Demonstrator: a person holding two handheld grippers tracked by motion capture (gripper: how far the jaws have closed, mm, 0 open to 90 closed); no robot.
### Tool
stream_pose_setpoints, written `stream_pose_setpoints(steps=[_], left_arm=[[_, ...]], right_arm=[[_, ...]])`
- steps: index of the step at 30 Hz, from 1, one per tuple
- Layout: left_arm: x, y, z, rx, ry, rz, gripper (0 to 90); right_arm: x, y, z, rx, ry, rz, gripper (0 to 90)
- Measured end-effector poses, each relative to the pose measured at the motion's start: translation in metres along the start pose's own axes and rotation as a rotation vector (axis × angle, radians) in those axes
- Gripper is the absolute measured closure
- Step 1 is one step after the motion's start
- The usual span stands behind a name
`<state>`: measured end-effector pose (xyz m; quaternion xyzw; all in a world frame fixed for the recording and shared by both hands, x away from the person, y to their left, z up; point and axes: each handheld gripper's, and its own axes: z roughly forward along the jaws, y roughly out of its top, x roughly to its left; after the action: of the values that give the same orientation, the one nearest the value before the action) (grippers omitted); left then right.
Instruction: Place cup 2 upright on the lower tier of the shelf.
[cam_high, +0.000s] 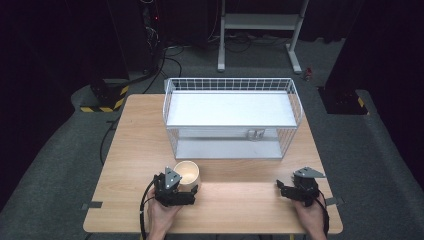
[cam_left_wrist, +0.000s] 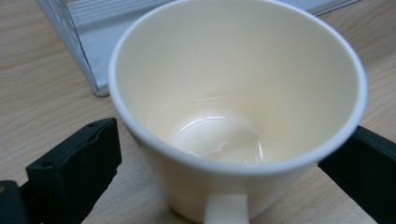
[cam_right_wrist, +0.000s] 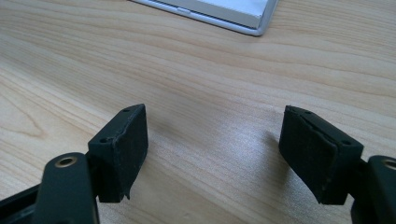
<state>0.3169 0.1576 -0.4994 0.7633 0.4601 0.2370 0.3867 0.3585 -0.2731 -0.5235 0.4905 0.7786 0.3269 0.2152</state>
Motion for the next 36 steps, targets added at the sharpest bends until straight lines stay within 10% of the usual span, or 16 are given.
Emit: stream_pose_setpoints(steps=[36], left_arm=[[-0.003,0.003,0.012,-0.050,0.009,-0.032,8.6]], right_arm=[[0.000,0.000,0.000,0.001,0.000,-0.004,23.8]])
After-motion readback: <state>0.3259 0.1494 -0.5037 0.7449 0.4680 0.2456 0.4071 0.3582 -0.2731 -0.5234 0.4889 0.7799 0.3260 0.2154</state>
